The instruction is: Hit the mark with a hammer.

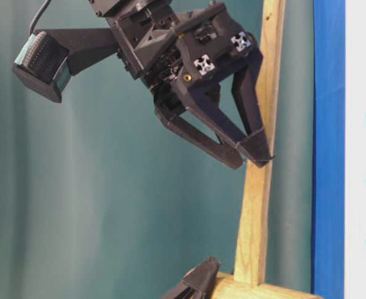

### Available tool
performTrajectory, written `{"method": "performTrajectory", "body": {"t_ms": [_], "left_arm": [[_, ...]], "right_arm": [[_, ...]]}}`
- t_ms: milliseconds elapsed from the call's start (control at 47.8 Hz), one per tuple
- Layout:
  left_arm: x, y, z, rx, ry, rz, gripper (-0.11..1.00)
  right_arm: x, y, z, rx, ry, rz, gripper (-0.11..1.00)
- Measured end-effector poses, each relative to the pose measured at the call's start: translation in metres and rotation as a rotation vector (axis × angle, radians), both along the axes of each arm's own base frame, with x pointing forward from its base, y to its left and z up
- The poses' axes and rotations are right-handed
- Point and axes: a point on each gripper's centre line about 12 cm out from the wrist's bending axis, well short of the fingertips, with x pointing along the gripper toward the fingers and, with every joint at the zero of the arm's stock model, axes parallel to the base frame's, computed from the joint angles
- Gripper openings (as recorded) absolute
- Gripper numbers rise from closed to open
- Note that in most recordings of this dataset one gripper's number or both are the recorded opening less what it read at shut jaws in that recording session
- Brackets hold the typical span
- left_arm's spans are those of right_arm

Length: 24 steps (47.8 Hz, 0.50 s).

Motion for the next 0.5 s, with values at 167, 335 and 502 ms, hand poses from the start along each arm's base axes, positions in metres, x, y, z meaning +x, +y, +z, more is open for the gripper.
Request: {"method": "performTrajectory", "body": {"t_ms": [167, 335, 502], "left_arm": [[-0.001, -0.003, -0.003, -0.21, 0.007, 0.06, 0.45], [-0.001, -0.012, -0.007, -0.325, 0.032, 0.073, 0.45], [0.0, -0.019, -0.005, -0.346, 0.034, 0.057, 0.45]], "right_arm": [[0.0, 0.0, 0.0, -0.041, -0.001, 0.022, 0.89], [0.0, 0.001, 0.0, -0.063, 0.001, 0.035, 0.89], [0.003, 0.001, -0.01, -0.074, 0.025, 0.042, 0.89]]}}
